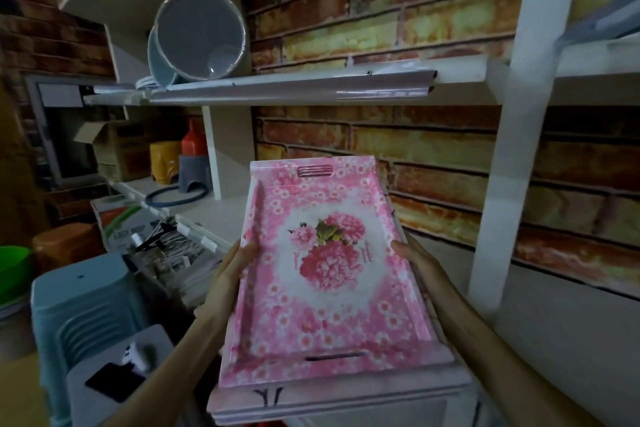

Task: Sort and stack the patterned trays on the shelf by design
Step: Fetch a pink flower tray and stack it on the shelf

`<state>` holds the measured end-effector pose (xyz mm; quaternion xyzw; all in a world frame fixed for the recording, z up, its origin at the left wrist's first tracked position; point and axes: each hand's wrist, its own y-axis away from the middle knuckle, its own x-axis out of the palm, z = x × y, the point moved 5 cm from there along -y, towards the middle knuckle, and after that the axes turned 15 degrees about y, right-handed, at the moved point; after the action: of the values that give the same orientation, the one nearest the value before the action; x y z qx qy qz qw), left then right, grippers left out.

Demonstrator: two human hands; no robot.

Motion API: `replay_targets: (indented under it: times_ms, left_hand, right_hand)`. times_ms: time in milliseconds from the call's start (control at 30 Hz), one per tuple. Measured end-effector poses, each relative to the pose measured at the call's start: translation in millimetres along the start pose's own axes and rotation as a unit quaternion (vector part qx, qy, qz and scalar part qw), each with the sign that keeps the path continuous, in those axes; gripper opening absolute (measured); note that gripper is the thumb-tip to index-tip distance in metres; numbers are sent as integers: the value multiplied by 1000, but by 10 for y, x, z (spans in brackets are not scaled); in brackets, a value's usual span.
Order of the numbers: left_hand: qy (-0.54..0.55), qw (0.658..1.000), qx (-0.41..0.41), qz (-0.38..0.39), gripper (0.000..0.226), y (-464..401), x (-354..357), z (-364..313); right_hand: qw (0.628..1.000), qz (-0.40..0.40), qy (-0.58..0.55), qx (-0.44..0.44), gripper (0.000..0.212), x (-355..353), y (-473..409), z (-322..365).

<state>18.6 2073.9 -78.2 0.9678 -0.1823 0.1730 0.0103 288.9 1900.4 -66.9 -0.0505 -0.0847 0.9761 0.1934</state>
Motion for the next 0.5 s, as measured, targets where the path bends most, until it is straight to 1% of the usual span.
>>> replay_targets:
  times_ms: [67,100,167,200,233,267,367,400,500]
  left_hand:
    - [43,998,-2,43,80,-121,145,4]
    - [50,997,-10,55,72,-211,205,12]
    - [63,995,-15,80,64,-419,244,51]
    - [75,992,-19,97,55,-524,273,66]
    - [84,990,-34,112,50,-628,288,98]
    - [89,986,-55,132,50,-728,322,144]
    - [81,973,-90,199,58,-932,410,234]
    - [75,970,-95,211,58,-1021,461,227]
    - [66,965,-89,236,45,-1285,661,200]
  right_hand:
    - [1000,-25,0,13,78,-8,-112,-29]
    - [999,-40,2,17,81,-28,-171,-57]
    - [997,-79,8,23,96,-80,-299,-117]
    - [994,-101,10,28,104,-120,-362,-151]
    - [992,-119,13,33,108,-156,-423,-188]
    - [990,-134,18,40,109,-184,-470,-214]
    - [984,-168,21,62,106,-276,-594,-331]
    - [982,-176,23,68,103,-304,-617,-360]
    - [974,-215,20,66,88,-356,-606,-389]
